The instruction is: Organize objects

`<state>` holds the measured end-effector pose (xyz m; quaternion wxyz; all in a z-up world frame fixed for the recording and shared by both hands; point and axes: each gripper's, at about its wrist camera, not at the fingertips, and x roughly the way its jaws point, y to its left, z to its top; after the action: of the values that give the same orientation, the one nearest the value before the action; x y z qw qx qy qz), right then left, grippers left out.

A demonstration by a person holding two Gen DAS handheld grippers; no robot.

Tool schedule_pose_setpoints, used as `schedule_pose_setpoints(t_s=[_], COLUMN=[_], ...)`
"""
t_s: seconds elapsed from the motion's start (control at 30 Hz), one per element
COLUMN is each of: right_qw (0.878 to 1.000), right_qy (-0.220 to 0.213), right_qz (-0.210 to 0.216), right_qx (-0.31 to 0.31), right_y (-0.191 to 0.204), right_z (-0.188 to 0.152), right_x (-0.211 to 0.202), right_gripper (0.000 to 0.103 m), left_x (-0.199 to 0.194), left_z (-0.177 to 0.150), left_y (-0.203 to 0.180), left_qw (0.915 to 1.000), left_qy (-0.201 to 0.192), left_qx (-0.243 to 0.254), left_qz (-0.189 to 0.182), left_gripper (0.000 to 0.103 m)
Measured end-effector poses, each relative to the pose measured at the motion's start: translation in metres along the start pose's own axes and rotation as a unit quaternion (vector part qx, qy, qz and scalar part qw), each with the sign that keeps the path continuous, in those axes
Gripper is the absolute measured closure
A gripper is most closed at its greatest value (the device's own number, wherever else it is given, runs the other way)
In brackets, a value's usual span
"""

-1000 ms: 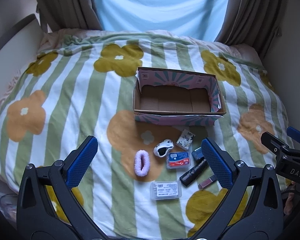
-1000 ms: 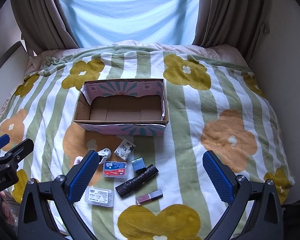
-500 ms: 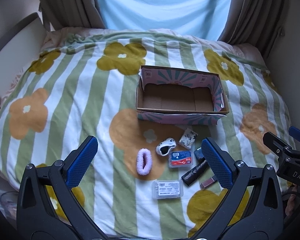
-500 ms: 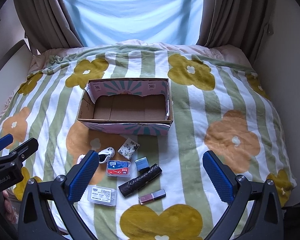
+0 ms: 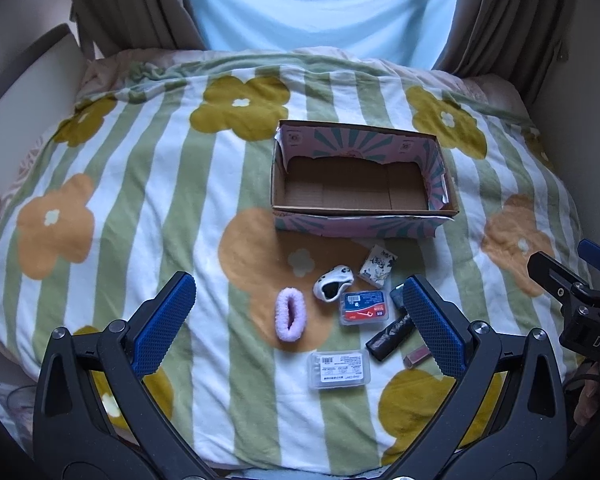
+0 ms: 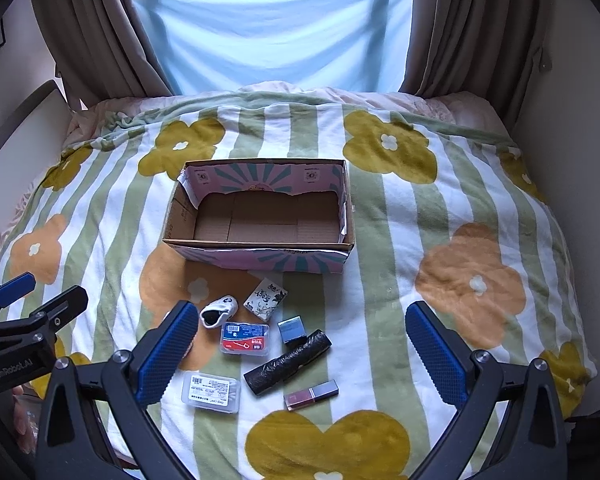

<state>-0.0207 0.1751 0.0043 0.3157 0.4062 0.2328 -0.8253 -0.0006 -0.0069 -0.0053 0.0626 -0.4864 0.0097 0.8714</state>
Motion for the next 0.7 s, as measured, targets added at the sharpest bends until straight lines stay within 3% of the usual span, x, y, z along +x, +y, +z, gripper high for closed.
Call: schedule_pose_setpoints(t_s=[0.7], right_qw=[1.0], right_qy=[-0.002], right_qz=[0.0], right_qx=[-0.007], right_y=[0.0], right_z=[0.0], right_x=[-0.001], right_gripper=[0.001], left_x=[0.003], left_z=[-0.001], left_y=[0.011], left_qw=[0.9999], left_qy=[0.013], left_qx=[-0.01], left_qz=[-0.005], left_gripper=[0.0])
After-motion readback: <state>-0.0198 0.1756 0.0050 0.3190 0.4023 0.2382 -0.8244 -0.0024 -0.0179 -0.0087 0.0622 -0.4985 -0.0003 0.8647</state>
